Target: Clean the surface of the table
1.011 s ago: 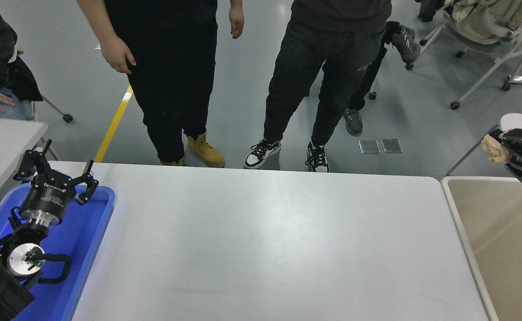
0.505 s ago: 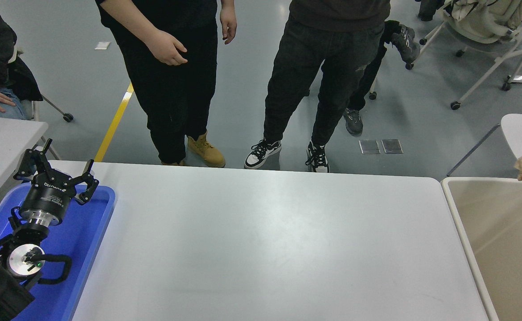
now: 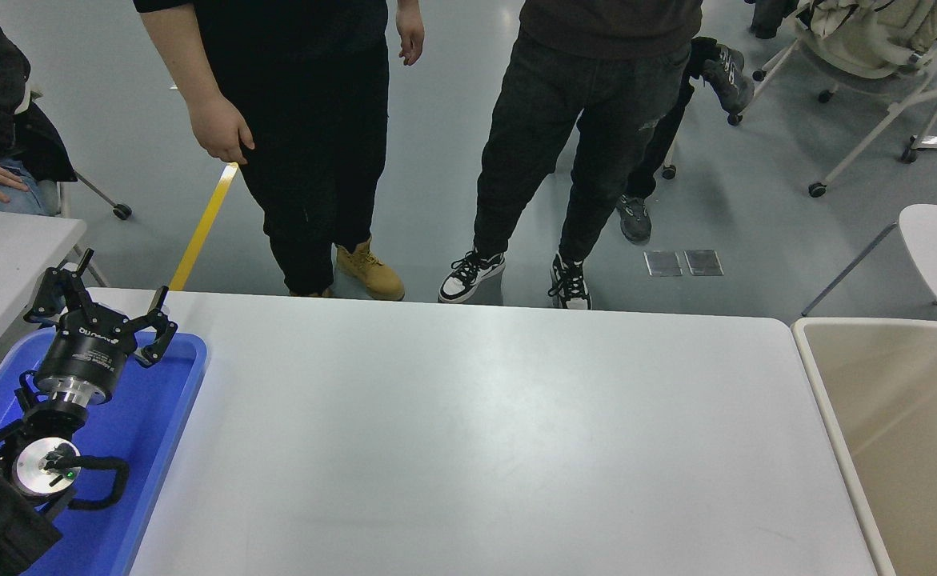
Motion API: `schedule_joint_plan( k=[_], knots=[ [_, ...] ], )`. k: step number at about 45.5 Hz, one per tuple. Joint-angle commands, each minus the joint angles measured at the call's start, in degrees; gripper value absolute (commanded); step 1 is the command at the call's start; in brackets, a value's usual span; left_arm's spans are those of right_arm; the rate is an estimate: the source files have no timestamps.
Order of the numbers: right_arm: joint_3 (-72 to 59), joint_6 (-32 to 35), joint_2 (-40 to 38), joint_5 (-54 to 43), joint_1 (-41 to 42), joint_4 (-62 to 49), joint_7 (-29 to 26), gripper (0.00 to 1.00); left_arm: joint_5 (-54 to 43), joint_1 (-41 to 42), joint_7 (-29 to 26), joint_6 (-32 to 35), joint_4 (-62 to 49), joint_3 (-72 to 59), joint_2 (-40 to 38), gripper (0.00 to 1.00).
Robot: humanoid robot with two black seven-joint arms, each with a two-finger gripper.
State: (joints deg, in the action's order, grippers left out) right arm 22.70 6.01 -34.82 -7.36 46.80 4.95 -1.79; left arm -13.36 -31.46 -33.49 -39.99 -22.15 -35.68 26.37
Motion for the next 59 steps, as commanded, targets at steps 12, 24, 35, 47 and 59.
schedule_joint_plan(
  k=[12,24,35,47,59],
  knots=[
    [3.40,-4.43,0.98,16.14,-0.66,-2.14,-5.67,0.00,0.00,0.00,0.00,0.00,0.00,0.00,0.00,1.00],
    [4.90,-4.87,1.42,23.01,-0.75,-1.96,-6.73,0.00,0.00,0.00,0.00,0.00,0.00,0.00,0.00,1.00],
    [8.15,-4.78,2.73,23.10,-3.82,-1.79,-6.12,0.00,0.00,0.00,0.00,0.00,0.00,0.00,0.00,1.00],
    [8.33,-4.25,10.64,23.18,-11.99,-2.23,-0.41,0.00,0.00,0.00,0.00,0.00,0.00,0.00,0.00,1.00],
    [8.24,-4.08,12.85,23.18,-15.51,-2.14,3.29,0.00,0.00,0.00,0.00,0.00,0.00,0.00,0.00,1.00]
  ],
)
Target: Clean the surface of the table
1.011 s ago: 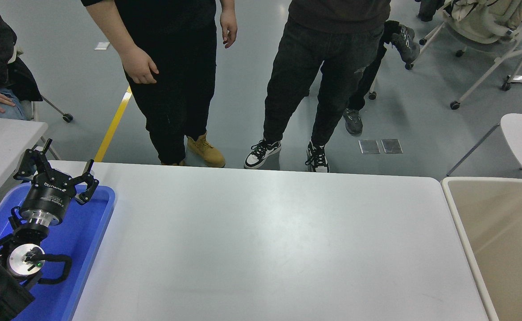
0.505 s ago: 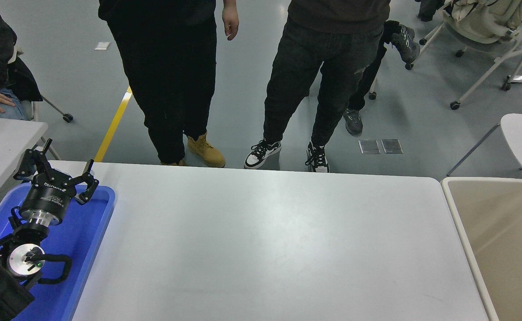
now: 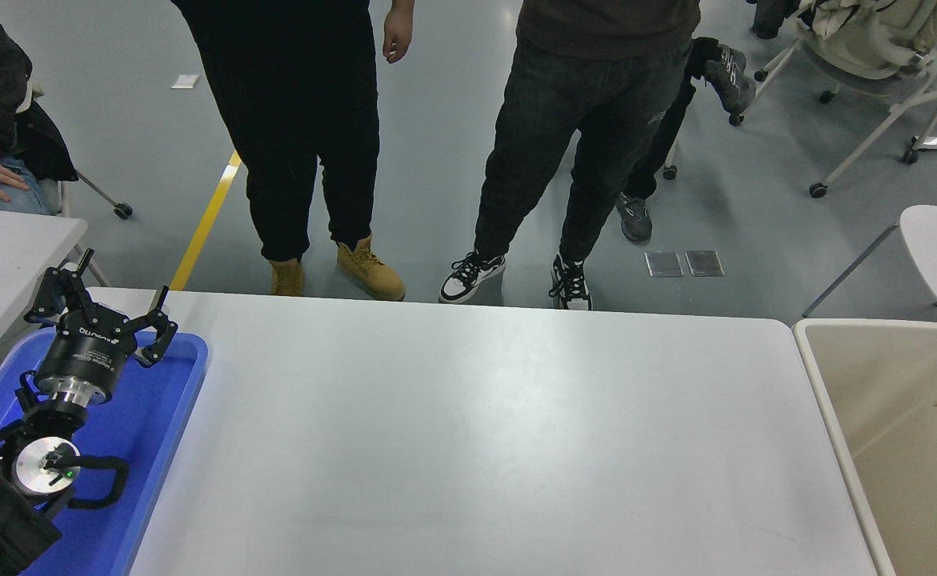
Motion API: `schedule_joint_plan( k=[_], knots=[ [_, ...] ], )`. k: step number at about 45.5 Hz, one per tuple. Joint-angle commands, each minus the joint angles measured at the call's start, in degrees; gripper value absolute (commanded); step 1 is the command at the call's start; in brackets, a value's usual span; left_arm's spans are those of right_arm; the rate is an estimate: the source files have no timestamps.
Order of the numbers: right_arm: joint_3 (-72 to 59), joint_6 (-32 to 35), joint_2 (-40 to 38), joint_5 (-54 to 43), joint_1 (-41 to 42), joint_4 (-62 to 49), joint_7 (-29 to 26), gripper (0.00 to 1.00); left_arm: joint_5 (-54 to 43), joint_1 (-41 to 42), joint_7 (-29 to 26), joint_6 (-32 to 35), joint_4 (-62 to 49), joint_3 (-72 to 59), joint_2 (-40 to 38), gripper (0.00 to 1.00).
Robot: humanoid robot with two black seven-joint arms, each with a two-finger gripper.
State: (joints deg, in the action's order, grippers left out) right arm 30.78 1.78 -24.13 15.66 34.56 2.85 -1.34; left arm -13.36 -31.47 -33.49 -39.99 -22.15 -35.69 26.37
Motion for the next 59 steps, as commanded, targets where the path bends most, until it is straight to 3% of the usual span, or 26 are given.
schedule_joint_plan(
  k=[1,25,26,29,32,35,36,49,59],
  knots=[
    [0.15,0.16,2.07,0.07,-3.27,-0.03,2.84,0.00,0.00,0.00,0.00,0.00,0.00,0.00,0.00,1.00],
    [-0.46,-0.20,1.81,-0.55,-3.01,-0.12,2.84,0.00,0.00,0.00,0.00,0.00,0.00,0.00,0.00,1.00],
    [-0.55,-0.37,1.72,-0.63,-2.92,-0.12,2.84,0.05,0.00,0.00,0.00,0.00,0.00,0.00,0.00,1.00],
    [-0.64,-0.81,1.72,-0.63,-2.83,-0.30,2.84,0.37,0.00,0.00,0.00,0.00,0.00,0.00,0.00,1.00],
    [-0.99,-0.72,1.72,-0.72,-2.74,-0.30,2.84,0.61,0.00,0.00,0.00,0.00,0.00,0.00,0.00,1.00],
    [-0.99,-0.55,1.63,-1.42,-2.57,0.23,2.75,0.96,0.00,0.00,0.00,0.00,0.00,0.00,0.00,1.00],
    [-1.08,-0.11,1.63,-1.77,-2.57,0.49,2.66,1.00,0.00,0.00,0.00,0.00,0.00,0.00,0.00,1.00],
    [-1.25,-0.02,1.55,-13.20,-1.51,0.76,2.66,1.00,0.00,0.00,0.00,0.00,0.00,0.00,0.00,1.00],
    [-1.25,-0.11,0.58,-14.35,-1.42,0.67,2.66,1.00,0.00,0.00,0.00,0.00,0.00,0.00,0.00,1.00]
  ],
)
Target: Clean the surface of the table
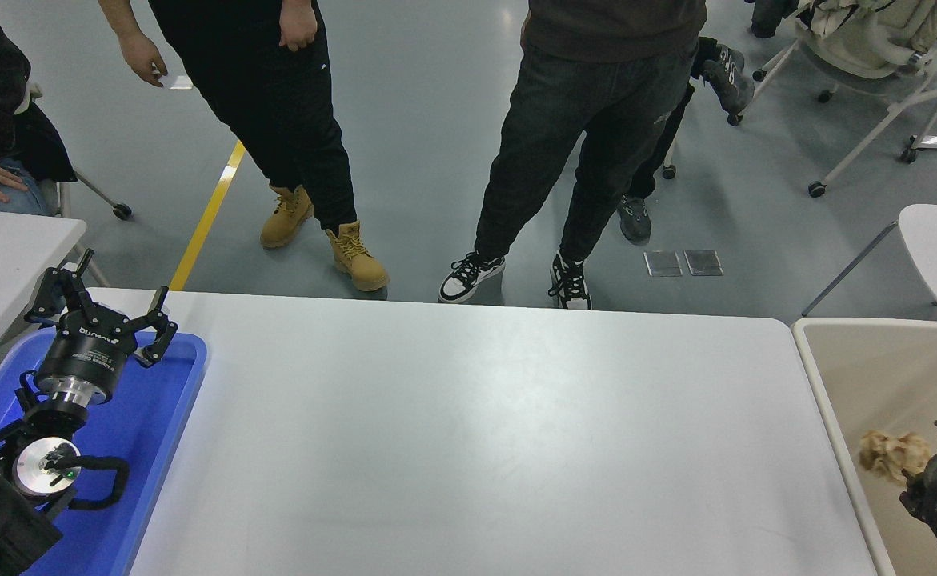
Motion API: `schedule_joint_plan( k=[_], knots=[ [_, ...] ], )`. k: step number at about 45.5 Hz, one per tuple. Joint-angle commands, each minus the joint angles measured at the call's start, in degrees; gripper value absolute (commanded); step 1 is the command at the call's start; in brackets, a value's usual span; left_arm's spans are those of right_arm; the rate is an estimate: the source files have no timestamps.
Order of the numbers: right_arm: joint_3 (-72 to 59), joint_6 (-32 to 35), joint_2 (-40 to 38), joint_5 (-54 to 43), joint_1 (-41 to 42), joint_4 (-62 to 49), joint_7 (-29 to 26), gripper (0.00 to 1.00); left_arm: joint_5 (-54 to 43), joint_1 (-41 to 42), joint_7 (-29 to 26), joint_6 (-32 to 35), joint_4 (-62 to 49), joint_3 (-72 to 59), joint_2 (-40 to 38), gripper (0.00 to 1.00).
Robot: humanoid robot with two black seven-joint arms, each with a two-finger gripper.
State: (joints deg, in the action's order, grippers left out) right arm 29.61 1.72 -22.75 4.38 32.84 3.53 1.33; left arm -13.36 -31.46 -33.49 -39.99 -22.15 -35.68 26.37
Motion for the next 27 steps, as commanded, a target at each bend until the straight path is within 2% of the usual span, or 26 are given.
schedule_joint_plan(
  k=[1,8,16,27],
  knots=[
    [-0.08,-0.13,-0.89,-3.07,0.38,-0.01,-0.01,1.00,0.00,0.00,0.00,0.00,0.00,0.00,0.00,1.00],
    [-0.16,-0.13,-1.85,-3.07,2.58,0.16,-0.01,1.00,0.00,0.00,0.00,0.00,0.00,0.00,0.00,1.00],
    [-2.71,-0.05,-6.77,-3.07,8.72,0.69,0.17,1.00,0.00,0.00,0.00,0.00,0.00,0.00,0.00,1.00],
    [-3.59,0.04,-12.75,-3.07,16.11,8.33,0.17,1.00,0.00,0.00,0.00,0.00,0.00,0.00,0.00,1.00]
  ],
)
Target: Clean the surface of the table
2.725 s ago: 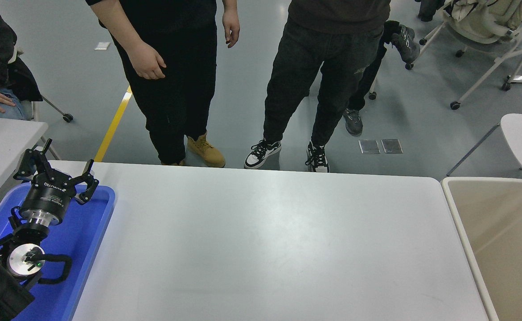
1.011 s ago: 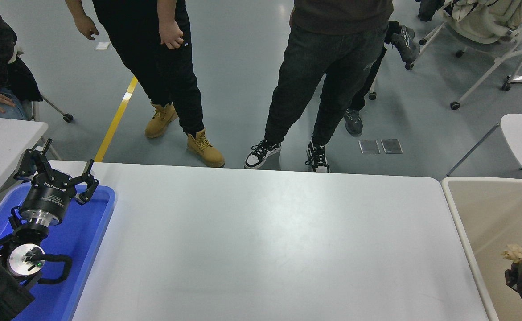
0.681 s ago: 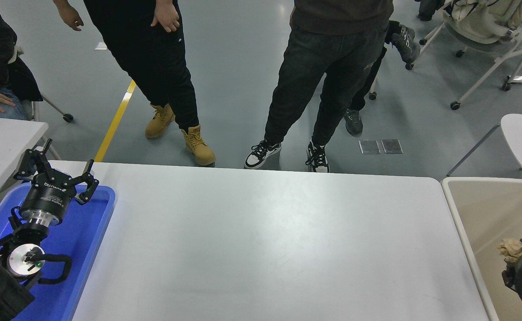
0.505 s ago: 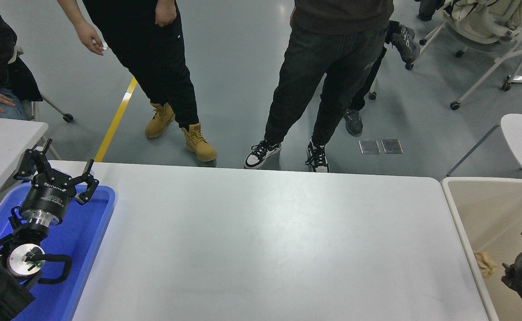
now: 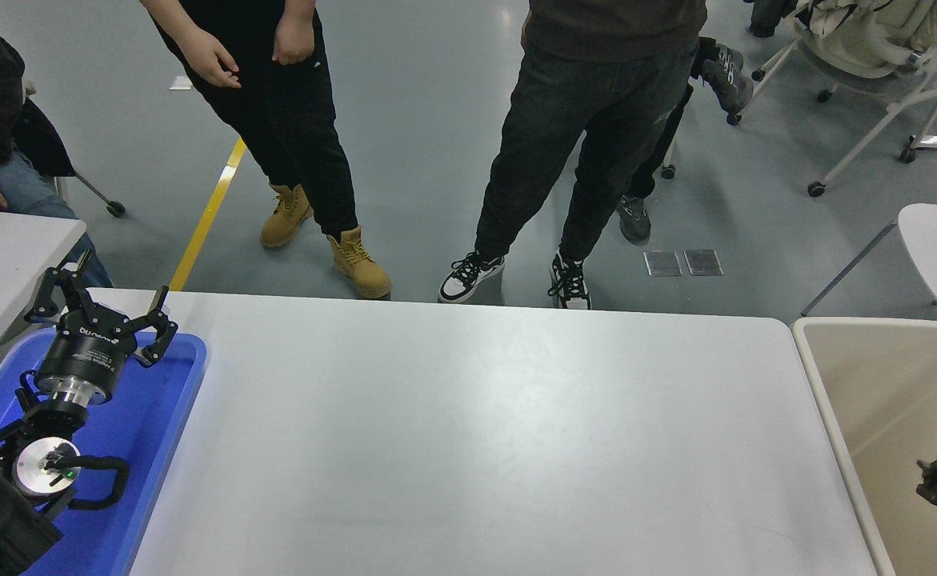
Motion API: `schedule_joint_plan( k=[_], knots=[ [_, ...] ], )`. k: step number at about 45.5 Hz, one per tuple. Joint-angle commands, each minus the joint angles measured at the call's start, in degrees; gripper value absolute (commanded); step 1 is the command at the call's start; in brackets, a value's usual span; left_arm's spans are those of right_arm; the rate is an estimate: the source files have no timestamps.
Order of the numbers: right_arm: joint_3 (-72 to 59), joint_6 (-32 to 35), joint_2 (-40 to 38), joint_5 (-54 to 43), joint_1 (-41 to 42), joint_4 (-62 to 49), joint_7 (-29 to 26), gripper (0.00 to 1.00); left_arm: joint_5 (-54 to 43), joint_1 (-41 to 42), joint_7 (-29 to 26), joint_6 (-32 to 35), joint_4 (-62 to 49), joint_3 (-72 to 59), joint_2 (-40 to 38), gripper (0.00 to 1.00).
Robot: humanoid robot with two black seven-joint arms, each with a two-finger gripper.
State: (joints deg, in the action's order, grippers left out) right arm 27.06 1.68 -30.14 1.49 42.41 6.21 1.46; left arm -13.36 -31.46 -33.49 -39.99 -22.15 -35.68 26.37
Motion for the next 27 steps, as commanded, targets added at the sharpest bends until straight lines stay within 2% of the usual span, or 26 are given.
schedule_joint_plan(
  k=[1,8,19,27],
  knots=[
    [-0.96,0.08,-5.72,-0.18,6.89,6.35,0.03,1.00,0.00,0.00,0.00,0.00,0.00,0.00,0.00,1.00],
    [0.10,0.34,-7.57,-0.18,8.03,11.36,0.64,1.00,0.00,0.00,0.00,0.00,0.00,0.00,0.00,1.00],
    [3.52,0.43,-9.76,-0.18,8.03,20.41,8.73,1.00,0.00,0.00,0.00,0.00,0.00,0.00,0.00,1.00],
    [8.09,0.86,-10.73,-0.35,8.12,26.04,10.58,1.00,0.00,0.00,0.00,0.00,0.00,0.00,0.00,1.00]
  ],
)
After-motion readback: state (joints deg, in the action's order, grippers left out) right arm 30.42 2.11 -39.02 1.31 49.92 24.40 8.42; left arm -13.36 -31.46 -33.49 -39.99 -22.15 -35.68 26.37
